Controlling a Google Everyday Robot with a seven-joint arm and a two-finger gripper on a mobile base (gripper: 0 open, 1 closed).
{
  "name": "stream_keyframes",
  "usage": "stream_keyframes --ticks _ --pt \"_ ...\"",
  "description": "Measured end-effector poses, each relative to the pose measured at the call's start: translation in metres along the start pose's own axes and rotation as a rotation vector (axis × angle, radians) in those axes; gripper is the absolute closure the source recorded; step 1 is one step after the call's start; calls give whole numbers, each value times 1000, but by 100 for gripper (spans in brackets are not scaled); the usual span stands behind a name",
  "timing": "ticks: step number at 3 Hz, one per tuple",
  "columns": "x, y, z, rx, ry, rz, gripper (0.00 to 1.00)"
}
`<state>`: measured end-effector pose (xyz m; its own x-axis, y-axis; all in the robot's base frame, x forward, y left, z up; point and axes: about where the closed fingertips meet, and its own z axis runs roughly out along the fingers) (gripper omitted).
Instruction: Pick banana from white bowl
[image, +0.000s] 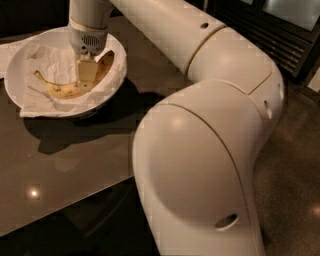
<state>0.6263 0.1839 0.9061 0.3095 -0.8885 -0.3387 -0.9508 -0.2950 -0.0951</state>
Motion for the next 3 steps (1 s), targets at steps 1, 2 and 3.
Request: stream_keyframes --ticks 1,2,3 --pt "-8 10 -24 28 -11 -10 100" --pt "-11 22 -46 65 -49 -15 100" --pt "-11 22 -46 66 -50 -15 100"
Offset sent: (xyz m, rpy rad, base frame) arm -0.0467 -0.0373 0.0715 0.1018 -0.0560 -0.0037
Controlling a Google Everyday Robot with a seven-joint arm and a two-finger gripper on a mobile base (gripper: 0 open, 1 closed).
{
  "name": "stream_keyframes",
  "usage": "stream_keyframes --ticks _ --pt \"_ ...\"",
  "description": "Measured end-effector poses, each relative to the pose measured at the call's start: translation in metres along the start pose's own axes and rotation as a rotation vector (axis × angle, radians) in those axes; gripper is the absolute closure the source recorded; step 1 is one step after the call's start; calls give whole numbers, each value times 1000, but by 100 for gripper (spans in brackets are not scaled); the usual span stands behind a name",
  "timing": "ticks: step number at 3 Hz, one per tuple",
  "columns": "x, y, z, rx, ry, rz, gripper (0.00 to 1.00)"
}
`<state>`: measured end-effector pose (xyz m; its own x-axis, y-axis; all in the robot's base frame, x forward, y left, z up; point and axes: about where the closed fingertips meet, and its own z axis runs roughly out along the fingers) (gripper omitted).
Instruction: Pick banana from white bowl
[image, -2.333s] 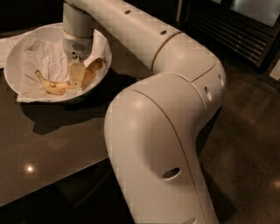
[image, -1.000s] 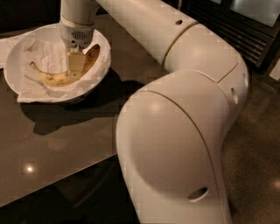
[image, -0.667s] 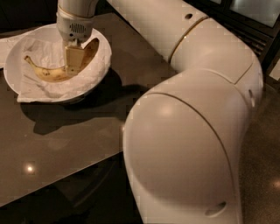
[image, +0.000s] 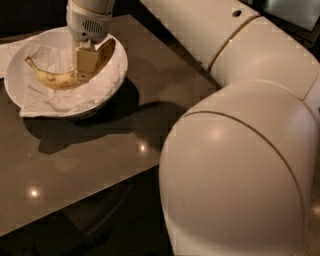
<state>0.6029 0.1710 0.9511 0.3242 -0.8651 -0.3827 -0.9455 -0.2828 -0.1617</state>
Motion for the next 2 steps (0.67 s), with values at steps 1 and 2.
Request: stream_keyframes --ticks 1,2 --pt "9 17 -17 16 -6 50 100" --pt "20 43 -41 48 -4 121 100"
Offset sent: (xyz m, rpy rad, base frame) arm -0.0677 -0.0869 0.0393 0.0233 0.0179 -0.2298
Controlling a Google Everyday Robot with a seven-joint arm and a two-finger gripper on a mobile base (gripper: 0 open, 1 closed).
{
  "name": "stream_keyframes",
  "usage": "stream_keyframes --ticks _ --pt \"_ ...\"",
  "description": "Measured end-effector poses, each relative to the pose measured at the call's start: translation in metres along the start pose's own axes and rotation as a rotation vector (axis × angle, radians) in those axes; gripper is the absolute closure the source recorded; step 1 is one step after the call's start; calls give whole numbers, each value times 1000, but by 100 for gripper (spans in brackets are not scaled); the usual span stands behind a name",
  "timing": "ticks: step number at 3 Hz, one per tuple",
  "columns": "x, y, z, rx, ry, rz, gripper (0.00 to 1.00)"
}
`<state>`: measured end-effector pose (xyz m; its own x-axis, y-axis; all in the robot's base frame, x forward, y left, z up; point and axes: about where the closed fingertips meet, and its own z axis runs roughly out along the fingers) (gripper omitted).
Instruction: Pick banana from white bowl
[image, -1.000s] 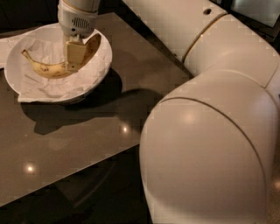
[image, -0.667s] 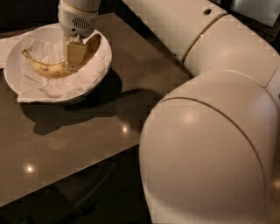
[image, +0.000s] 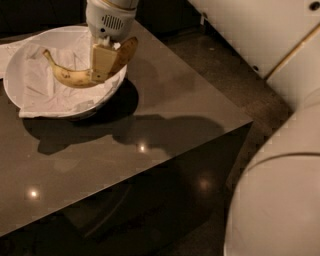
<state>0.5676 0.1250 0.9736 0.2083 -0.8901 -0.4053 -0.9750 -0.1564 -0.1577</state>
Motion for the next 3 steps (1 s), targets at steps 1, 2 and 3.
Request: stream_keyframes --ticks 1,2,3 --pt "8 18 -24 28 20 46 100" --pt "7 19 -27 33 18 47 100" --pt "3 18 -30 38 29 39 100"
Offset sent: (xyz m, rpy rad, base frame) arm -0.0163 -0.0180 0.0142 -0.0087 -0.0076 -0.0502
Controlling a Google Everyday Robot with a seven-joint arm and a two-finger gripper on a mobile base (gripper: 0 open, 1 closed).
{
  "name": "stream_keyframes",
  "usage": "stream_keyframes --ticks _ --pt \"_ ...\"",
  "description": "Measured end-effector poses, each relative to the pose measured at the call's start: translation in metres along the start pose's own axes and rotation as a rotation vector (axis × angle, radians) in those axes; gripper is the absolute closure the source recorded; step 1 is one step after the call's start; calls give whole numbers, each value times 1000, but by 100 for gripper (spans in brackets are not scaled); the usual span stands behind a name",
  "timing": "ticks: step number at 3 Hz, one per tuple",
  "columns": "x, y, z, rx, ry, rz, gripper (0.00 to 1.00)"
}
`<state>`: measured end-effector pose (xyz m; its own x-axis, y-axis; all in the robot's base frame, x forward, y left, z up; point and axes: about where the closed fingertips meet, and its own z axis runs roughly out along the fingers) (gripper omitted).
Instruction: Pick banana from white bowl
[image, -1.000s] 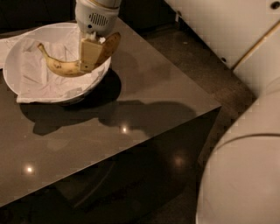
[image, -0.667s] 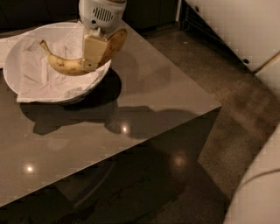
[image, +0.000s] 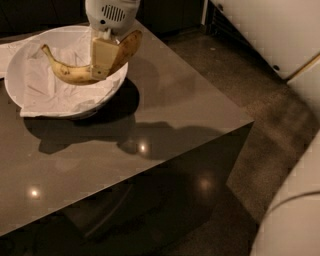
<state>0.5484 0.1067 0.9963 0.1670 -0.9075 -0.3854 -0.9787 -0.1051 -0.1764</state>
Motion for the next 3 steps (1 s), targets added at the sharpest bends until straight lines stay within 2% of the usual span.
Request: stream_keyframes --ticks 1,3 --pt "6 13 -21 14 7 43 100" --pt "29 57 -73 103 -2 174 100"
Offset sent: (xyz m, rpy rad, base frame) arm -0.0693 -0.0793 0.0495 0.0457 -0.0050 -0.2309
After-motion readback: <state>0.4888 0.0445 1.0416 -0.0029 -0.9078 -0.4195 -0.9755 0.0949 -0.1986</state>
